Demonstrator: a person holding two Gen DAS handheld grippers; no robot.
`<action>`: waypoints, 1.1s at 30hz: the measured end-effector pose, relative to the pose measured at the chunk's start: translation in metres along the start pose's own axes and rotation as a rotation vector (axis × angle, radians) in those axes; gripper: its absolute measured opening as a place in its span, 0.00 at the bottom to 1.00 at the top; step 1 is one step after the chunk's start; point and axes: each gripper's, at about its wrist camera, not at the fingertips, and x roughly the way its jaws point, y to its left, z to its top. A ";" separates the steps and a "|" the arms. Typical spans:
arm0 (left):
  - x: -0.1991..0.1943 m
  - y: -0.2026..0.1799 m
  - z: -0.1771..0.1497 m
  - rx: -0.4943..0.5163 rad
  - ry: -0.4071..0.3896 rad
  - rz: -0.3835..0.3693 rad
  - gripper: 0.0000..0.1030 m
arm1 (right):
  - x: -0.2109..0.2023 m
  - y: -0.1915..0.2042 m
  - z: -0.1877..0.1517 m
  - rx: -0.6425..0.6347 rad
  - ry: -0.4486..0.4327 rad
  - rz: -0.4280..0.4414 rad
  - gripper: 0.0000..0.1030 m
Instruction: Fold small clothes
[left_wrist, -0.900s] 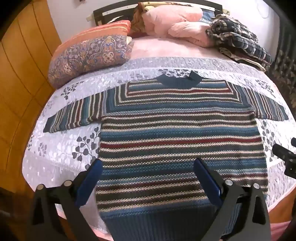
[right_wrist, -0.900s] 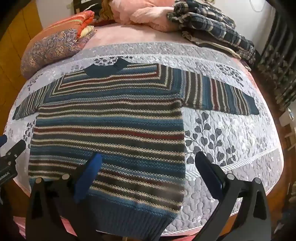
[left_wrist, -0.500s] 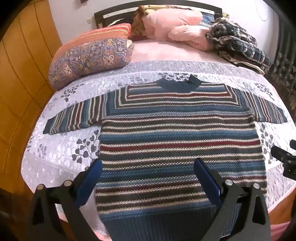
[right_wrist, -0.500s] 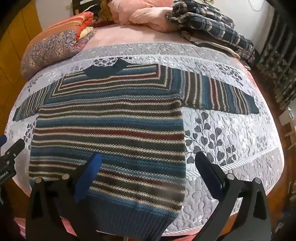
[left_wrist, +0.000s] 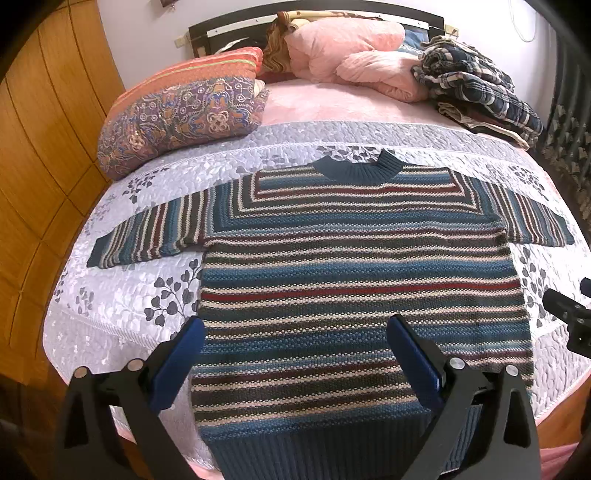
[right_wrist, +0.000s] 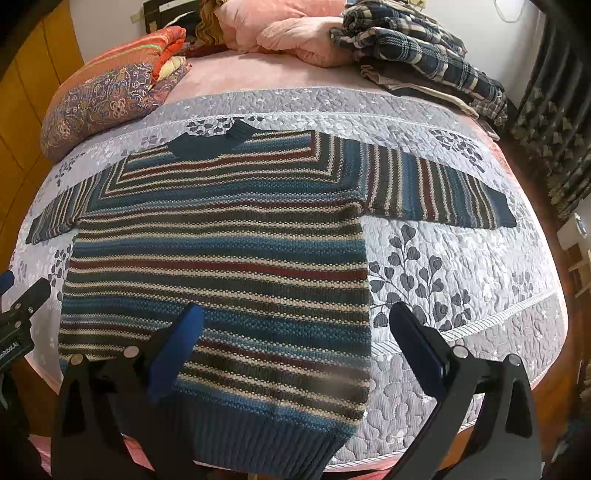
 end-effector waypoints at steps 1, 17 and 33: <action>0.000 0.000 0.000 0.000 0.000 0.001 0.96 | 0.000 0.000 0.000 0.000 -0.001 -0.001 0.97; -0.001 0.005 0.001 -0.003 -0.004 0.007 0.96 | -0.001 0.001 0.001 0.001 -0.012 0.000 0.97; -0.001 0.006 0.001 -0.004 -0.008 0.011 0.96 | -0.002 0.002 0.003 -0.001 -0.021 -0.002 0.97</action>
